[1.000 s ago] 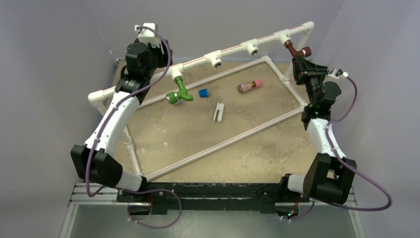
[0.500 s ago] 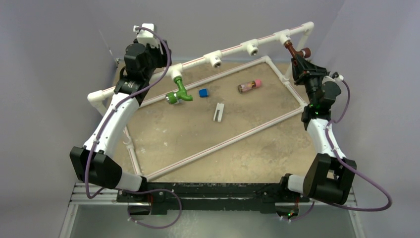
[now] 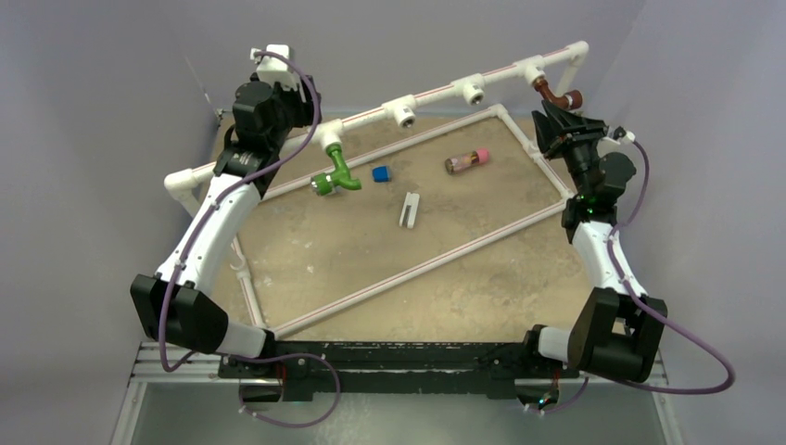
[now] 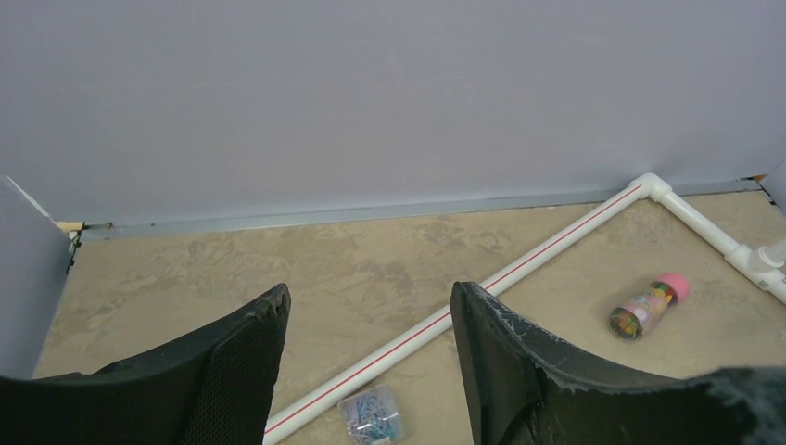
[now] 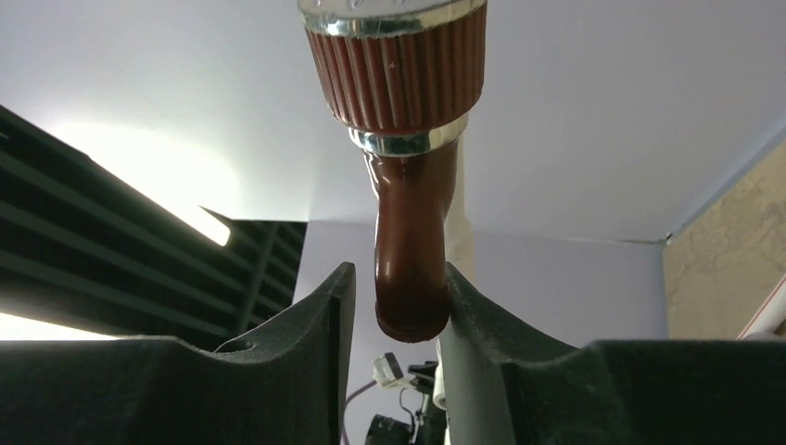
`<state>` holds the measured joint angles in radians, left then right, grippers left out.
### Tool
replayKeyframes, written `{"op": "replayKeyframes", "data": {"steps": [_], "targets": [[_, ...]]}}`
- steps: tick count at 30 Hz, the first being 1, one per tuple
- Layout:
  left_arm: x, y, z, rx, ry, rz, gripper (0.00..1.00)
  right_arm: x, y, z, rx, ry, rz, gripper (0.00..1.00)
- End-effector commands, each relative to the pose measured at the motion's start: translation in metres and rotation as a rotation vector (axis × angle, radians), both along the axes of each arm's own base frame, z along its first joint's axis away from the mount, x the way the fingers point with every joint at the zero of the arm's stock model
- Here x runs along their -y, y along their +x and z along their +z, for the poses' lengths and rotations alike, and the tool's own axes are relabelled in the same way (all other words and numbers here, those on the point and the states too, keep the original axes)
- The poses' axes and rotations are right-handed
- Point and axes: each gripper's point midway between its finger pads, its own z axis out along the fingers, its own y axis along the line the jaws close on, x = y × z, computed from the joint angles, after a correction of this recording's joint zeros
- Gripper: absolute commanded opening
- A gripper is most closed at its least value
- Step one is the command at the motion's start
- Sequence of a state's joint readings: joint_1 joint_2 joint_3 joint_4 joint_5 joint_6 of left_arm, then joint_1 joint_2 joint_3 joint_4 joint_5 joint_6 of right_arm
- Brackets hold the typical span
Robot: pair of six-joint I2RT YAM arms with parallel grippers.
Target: Install the water faucets
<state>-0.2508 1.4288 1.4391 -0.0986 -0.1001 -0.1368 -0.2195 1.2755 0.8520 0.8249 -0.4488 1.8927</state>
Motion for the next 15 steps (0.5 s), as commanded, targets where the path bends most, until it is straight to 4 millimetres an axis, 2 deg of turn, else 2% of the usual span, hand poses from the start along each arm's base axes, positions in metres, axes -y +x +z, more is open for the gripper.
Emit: {"op": "replayKeyframes", "data": {"steps": [1, 8, 15], "targets": [[-0.003, -0.006, -0.032, -0.09, 0.041, 0.0, 0.63, -0.013, -0.02, 0.029, 0.132, -0.077, 0.033, 0.41], [-0.003, -0.006, -0.032, -0.088, 0.042, 0.0, 0.64, -0.007, -0.02, 0.011, 0.096, -0.117, 0.001, 0.53], [-0.003, -0.006, -0.033, -0.092, 0.044, 0.0, 0.64, -0.003, -0.022, -0.012, 0.091, -0.266, -0.022, 0.55]]}}
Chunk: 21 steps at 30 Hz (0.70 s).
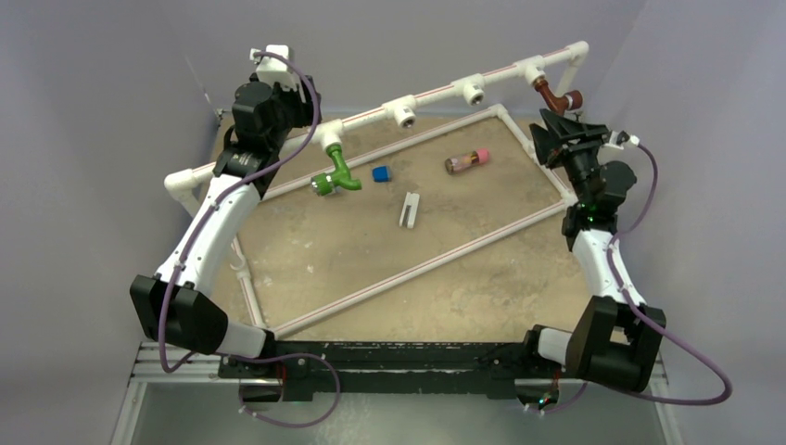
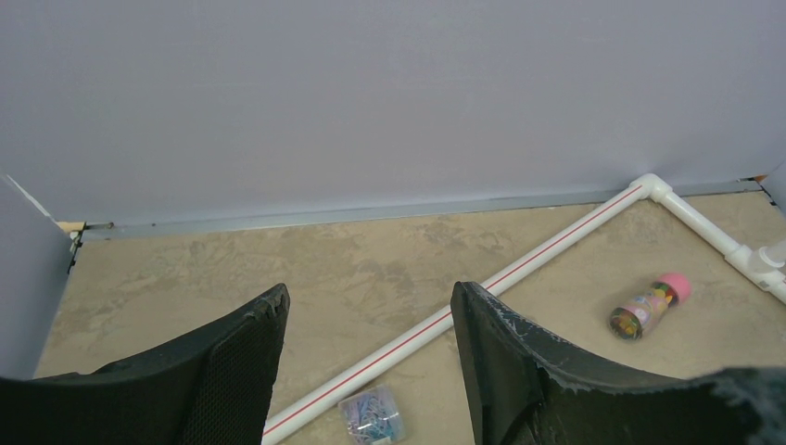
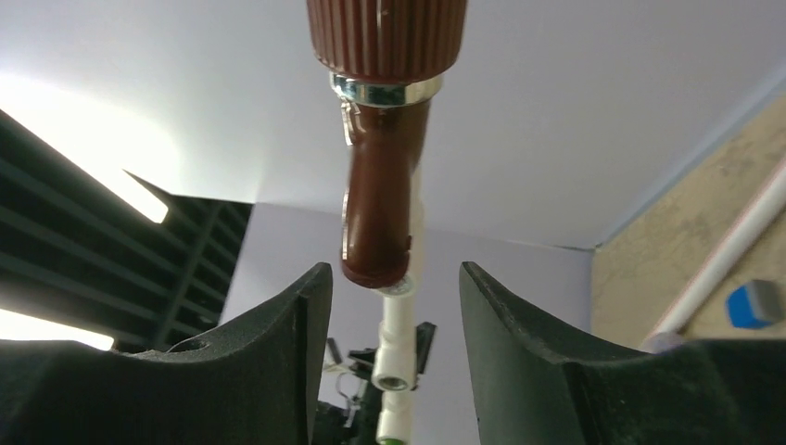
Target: Install the water faucets
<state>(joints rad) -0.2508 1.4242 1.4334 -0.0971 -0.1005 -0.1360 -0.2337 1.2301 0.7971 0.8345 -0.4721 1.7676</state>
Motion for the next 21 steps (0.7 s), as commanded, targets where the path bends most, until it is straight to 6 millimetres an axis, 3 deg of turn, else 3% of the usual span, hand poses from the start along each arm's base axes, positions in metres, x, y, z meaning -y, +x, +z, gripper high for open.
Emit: {"op": "replayKeyframes", "data": {"steps": [1, 15, 21], "targets": [[-0.003, -0.005, -0.033, -0.091, 0.043, 0.0, 0.64, 0.0, -0.01, -0.004, 0.053, -0.181, -0.008, 0.55], [-0.004, -0.003, -0.034, -0.095, 0.038, 0.011, 0.64, 0.043, -0.024, -0.026, 0.042, -0.935, -0.287, 0.64], [-0.002, -0.003, -0.038, -0.105, 0.023, 0.006, 0.64, 0.065, -0.039, -0.019, 0.153, -1.24, -0.486, 0.64]]}}
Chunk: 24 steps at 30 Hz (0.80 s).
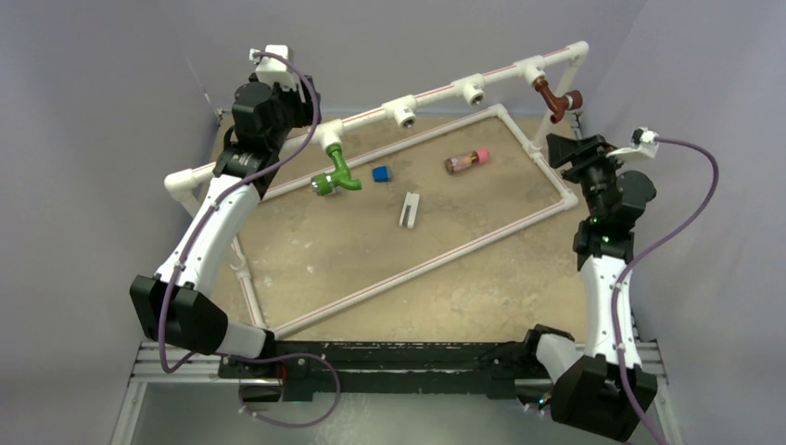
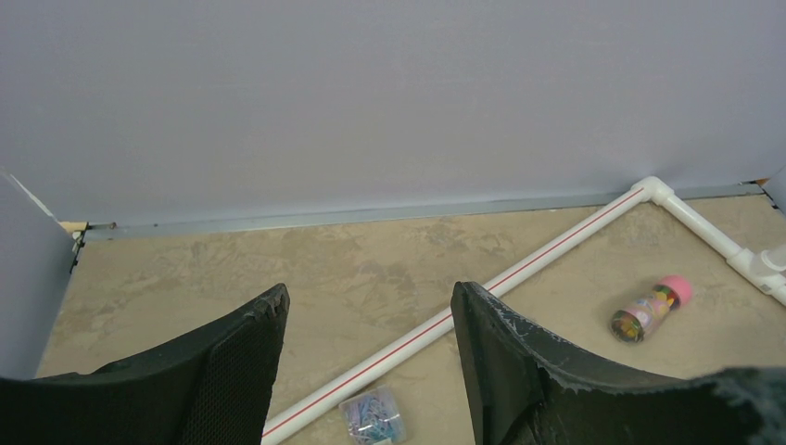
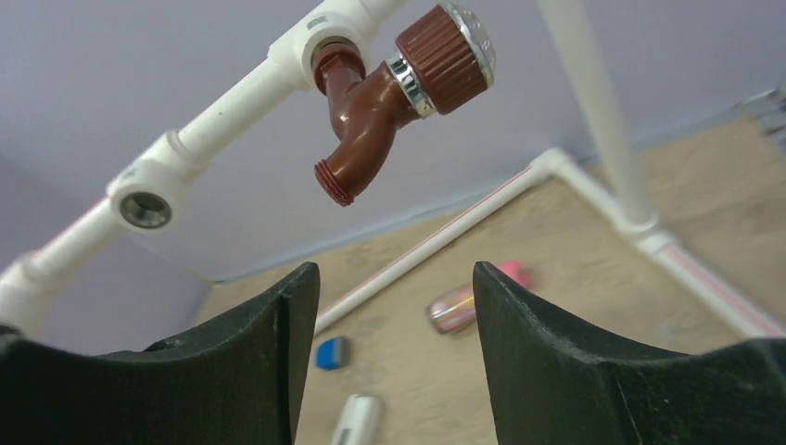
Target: Install the water faucets
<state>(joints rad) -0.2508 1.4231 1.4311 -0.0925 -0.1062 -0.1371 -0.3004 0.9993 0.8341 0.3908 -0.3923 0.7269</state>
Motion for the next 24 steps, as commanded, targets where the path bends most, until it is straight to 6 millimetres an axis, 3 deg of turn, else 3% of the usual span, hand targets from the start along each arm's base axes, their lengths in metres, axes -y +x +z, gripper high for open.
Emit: {"op": "replayKeyframes", "data": {"steps": [1, 5, 14, 17, 21, 24], "targets": [[-0.001, -0.002, -0.039, -0.107, 0.023, 0.0, 0.64, 0.027, -0.011, 0.016, 0.141, -0.352, -0.156, 0.64], [-0.001, -0.003, -0.037, -0.104, 0.024, 0.001, 0.64, 0.033, -0.009, 0.026, 0.184, -0.537, -0.183, 0.65], [-0.003, -0.002, -0.036, -0.097, 0.033, 0.008, 0.64, 0.03, 0.005, 0.013, 0.184, -1.015, -0.198, 0.66], [-0.003, -0.001, -0.034, -0.093, 0.032, 0.01, 0.64, 0.029, -0.003, 0.018, 0.252, -1.197, -0.274, 0.67], [-0.006, -0.002, -0.03, -0.088, 0.036, 0.018, 0.64, 0.037, -0.025, 0.042, 0.389, -1.331, -0.445, 0.74], [-0.008, -0.003, -0.027, -0.083, 0.034, 0.02, 0.64, 0.034, -0.022, 0.042, 0.408, -1.425, -0.45, 0.75]]}}
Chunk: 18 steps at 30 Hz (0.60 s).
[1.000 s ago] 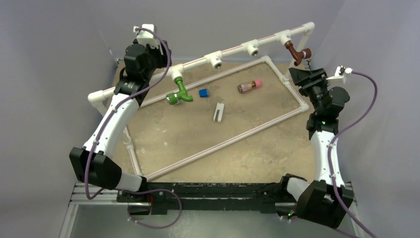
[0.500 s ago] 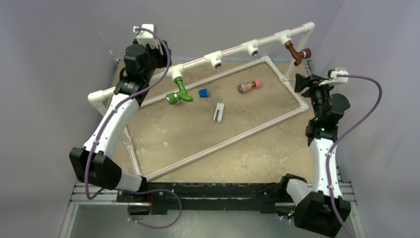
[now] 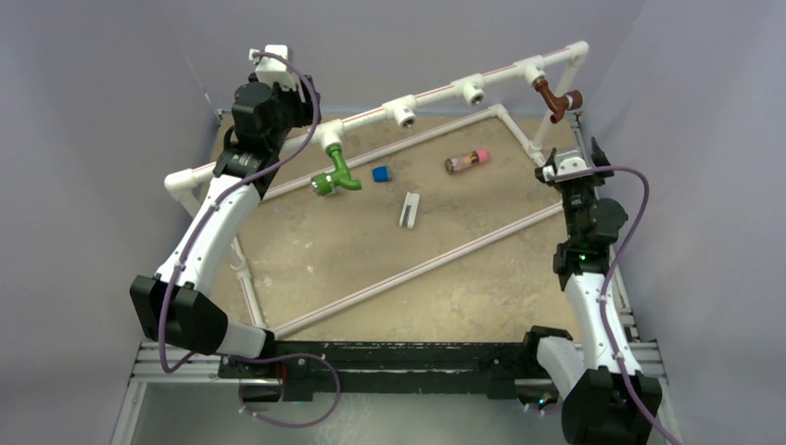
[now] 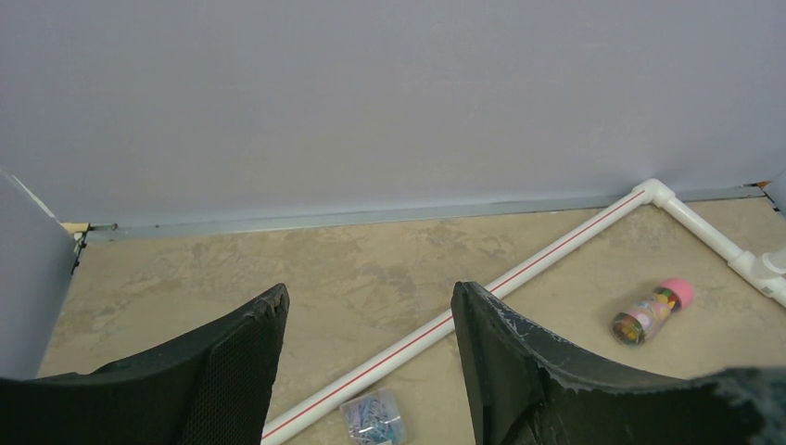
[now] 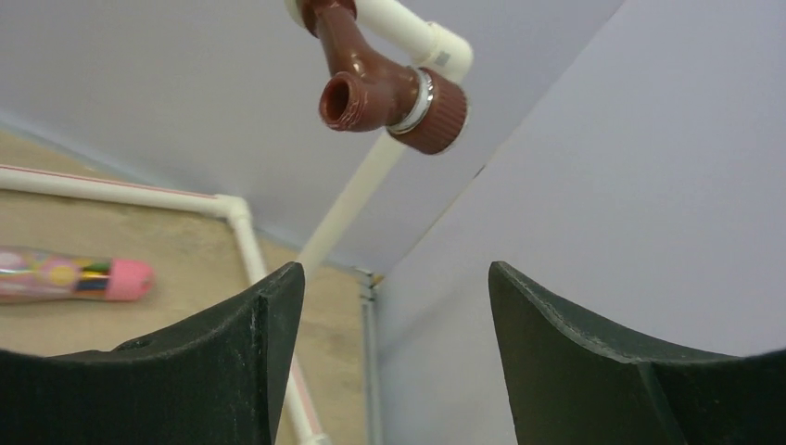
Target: Install the water faucets
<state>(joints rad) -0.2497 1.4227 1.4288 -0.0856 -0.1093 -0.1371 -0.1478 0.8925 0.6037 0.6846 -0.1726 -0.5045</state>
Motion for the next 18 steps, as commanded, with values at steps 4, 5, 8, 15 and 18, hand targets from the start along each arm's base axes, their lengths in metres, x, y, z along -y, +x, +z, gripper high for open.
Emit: {"op": "replayKeyframes", "data": {"steps": [4, 5, 8, 15, 18], "targets": [[-0.006, -0.003, -0.028, -0.095, 0.026, 0.009, 0.65, -0.001, -0.005, 0.062, 0.239, -0.28, -0.057, 0.75], [-0.006, -0.003, -0.028, -0.096, 0.024, 0.007, 0.65, -0.003, -0.001, 0.062, 0.239, -0.291, -0.049, 0.75], [-0.007, -0.003, -0.028, -0.1, 0.016, 0.002, 0.65, -0.004, 0.011, 0.058, 0.222, -0.375, -0.061, 0.78], [-0.012, -0.002, -0.028, -0.103, 0.011, 0.009, 0.65, 0.002, 0.022, 0.068, 0.27, -0.512, -0.184, 0.82], [-0.014, -0.001, -0.03, -0.108, 0.006, 0.011, 0.64, 0.005, 0.018, 0.079, 0.306, -0.559, -0.251, 0.83]]}}
